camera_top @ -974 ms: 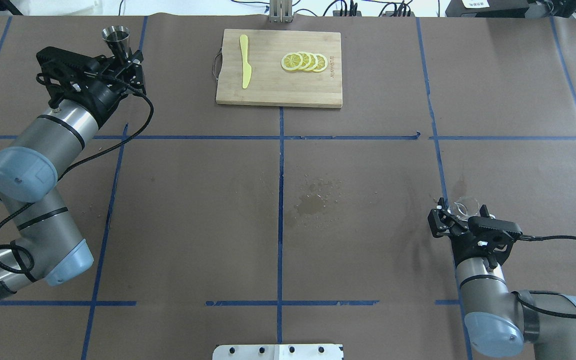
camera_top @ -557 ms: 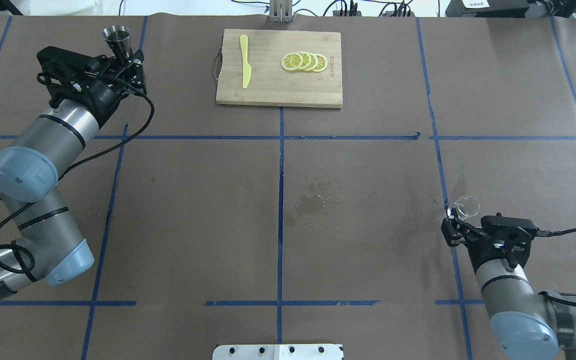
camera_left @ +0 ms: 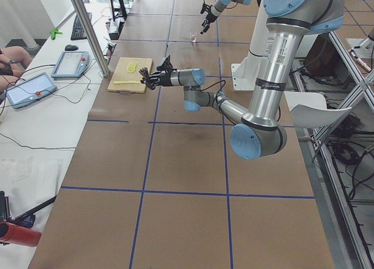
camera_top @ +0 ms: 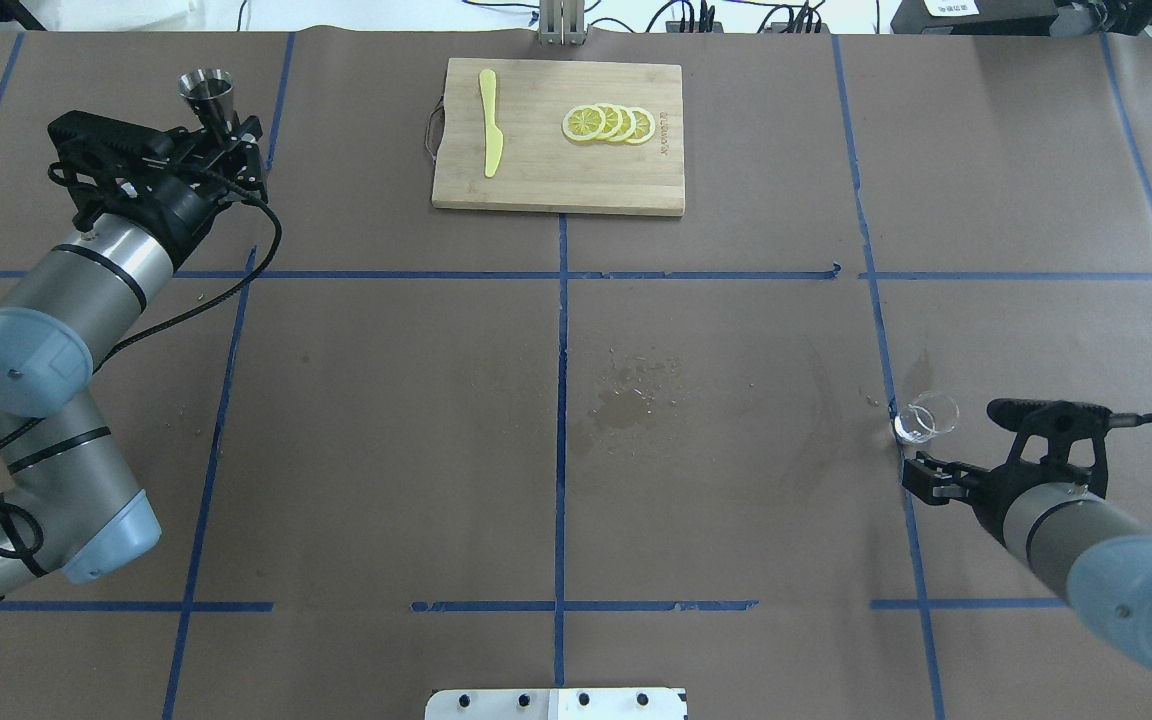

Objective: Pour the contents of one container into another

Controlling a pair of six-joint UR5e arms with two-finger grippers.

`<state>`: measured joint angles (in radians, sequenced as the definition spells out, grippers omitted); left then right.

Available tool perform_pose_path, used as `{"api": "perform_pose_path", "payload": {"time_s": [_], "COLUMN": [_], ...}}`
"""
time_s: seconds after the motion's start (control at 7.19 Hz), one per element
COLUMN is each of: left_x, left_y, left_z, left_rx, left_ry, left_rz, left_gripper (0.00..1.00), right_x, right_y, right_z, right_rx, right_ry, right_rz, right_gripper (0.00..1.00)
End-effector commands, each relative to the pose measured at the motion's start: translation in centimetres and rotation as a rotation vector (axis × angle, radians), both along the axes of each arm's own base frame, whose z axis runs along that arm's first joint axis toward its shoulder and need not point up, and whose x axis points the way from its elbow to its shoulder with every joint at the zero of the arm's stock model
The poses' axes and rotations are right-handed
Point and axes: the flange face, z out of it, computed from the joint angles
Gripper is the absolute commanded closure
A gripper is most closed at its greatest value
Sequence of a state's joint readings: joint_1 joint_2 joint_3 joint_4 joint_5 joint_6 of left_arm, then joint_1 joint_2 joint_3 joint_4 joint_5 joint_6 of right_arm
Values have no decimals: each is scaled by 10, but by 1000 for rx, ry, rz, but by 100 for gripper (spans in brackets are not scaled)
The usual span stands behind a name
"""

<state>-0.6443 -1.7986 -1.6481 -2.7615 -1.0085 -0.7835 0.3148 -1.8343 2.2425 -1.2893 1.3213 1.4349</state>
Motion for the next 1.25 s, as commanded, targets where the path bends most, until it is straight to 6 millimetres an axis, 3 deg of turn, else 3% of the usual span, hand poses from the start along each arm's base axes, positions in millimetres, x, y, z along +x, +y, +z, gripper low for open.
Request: {"api": "perform_pose_path", "payload": {"time_s": [0.0, 0.14, 0.28, 0.7, 1.11], "left_x": [-41, -57, -71, -87, -94], "left_y": [20, 31, 39, 54, 63], "left_z": [45, 69, 89, 116, 121], "left_rx": [-77, -104, -133, -156, -172], "left_ry": [53, 45, 43, -25, -3], "left_rz": [-114, -159, -186, -188, -183], "left_gripper": [100, 100, 100, 100, 100], "right_x": [78, 108, 124, 125, 125], "right_y": [-47, -61, -67, -67, -69], "right_z": [-22, -25, -27, -31, -32], "right_rx": [-162, -199, -218, -214, -209], "right_ry": [-126, -178, -211, -220, -218], "right_rz": [-128, -151, -143, -144, -137], "right_gripper": [0, 0, 0, 0, 0]}}
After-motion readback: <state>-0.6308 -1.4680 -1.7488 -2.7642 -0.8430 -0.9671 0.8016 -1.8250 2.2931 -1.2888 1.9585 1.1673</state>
